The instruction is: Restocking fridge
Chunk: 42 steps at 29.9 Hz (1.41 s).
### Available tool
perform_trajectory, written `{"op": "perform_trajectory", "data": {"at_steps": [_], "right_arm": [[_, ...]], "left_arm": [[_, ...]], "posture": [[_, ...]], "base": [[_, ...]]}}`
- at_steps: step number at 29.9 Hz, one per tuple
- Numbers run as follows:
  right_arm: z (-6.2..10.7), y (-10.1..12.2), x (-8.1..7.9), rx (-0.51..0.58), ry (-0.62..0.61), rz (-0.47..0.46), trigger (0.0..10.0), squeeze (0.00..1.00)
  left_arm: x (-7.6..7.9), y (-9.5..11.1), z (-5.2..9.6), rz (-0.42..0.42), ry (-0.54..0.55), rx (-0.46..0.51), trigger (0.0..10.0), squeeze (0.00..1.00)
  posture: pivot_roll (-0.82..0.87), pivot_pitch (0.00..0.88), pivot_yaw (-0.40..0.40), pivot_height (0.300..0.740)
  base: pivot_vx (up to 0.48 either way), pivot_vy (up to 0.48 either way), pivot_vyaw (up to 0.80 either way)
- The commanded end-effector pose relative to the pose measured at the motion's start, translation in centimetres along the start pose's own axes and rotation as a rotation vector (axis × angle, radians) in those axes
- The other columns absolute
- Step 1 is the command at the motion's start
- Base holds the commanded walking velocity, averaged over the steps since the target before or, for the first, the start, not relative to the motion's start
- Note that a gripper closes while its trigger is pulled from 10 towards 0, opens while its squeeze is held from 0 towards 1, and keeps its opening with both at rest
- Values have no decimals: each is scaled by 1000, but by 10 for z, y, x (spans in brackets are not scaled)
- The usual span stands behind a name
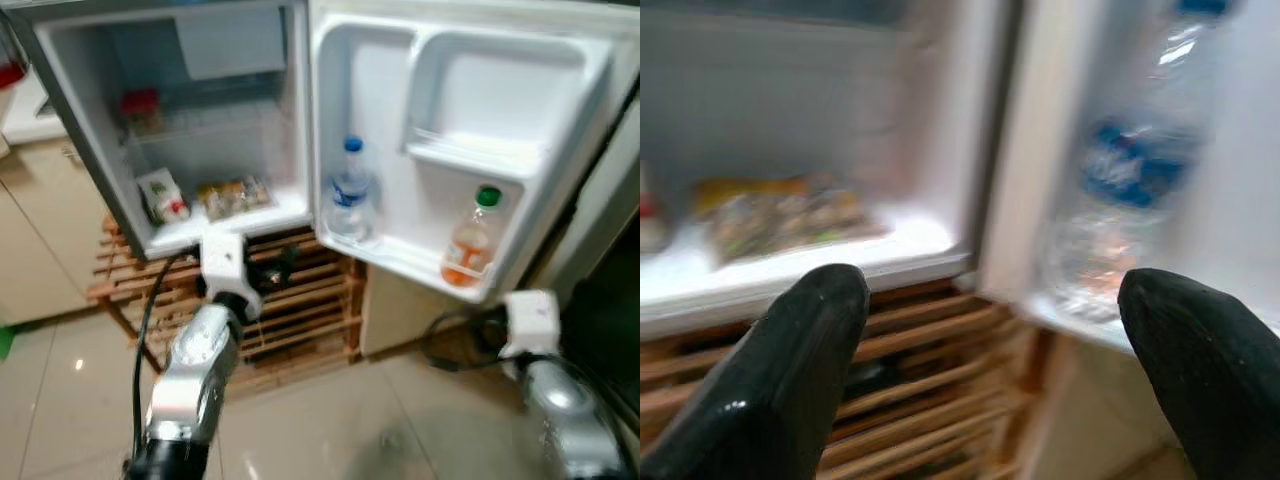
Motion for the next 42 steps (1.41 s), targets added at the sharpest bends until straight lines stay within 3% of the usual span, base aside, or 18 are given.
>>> {"op": "perform_trajectory", "data": {"at_steps": [1,2,8,10,13,14,19,24,25,27,31,33,35,37,38,39,42], "right_arm": [[-4,5,13,4,-111,30,10000,35],[-6,11,24,9,-175,66,10000,35],[-16,38,29,87,-238,114,10000,39],[-26,57,24,150,-244,115,10000,43],[-32,67,19,169,-239,120,10000,43],[-38,77,16,190,-244,131,10000,39],[-47,95,17,214,-260,127,10000,43],[-49,102,12,230,-232,91,10000,39],[-50,103,1,229,-167,48,10000,43],[-48,100,-16,214,-64,-1,10000,43],[-45,99,-33,203,40,-37,10000,47],[-27,105,-74,210,299,-108,10000,43],[-3,110,-109,205,556,-120,10000,27],[30,116,-137,205,790,-133,10000,12],[30,116,-137,205,790,-133,10000,12],[51,119,-149,184,928,-157,10000,16],[64,119,-152,166,1024,-138,10000,8]], "left_arm": [[-11,-10,2,2,37,-42,10000,0],[-12,-12,3,0,32,-49,10000,0],[-9,-26,4,-64,8,-114,10000,0],[-20,-53,4,-150,48,-251,10000,0],[-26,-67,5,-190,52,-325,10000,0],[-29,-89,11,-249,34,-449,10000,0],[-31,-118,26,-205,-1,-622,10000,0],[-30,-131,34,-167,-26,-694,10000,0],[-29,-141,41,-105,-54,-753,10000,0],[-32,-148,46,-68,-69,-799,10000,0],[-39,-151,48,-76,-81,-814,10000,0],[-65,-146,47,-94,-39,-809,10000,0],[-74,-142,46,-100,-29,-797,10000,0],[-74,-139,45,-16,-50,-776,10000,0],[-74,-139,45,-16,-50,-776,10000,0],[-72,-138,45,9,-96,-767,10000,0],[-74,-141,49,26,-127,-775,10000,0]], "posture": [[-185,0,48,740],[-184,0,49,740],[-170,0,50,740],[-168,0,52,740],[-167,0,50,740],[-159,0,45,740],[-147,0,36,740],[-146,0,32,740],[-154,0,34,740],[-159,0,37,740],[-164,0,41,740],[-176,0,49,740],[-179,0,52,740],[-178,0,45,740],[-178,0,45,740],[-175,0,42,740],[-172,0,41,740]], "base": [[0,0,0],[0,0,0],[0,0,0],[0,0,0],[0,0,0],[0,0,0],[0,0,0],[0,0,0],[0,0,0],[0,0,0],[0,0,0],[0,0,0],[0,0,0],[0,0,0],[0,0,0],[0,-480,0],[0,-443,0]]}}
Point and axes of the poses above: a point about 5 cm out from each wrist's last joint towards the gripper, its own z axis pointing back from the gripper into the wrist, its own y axis along the axis of the wrist's last joint, x = y × z, the point moved 4 cm from there along -z, pointing out of the wrist towards the gripper, and after that the axes turned 9 degrees about -z, right-handed, at the moved point
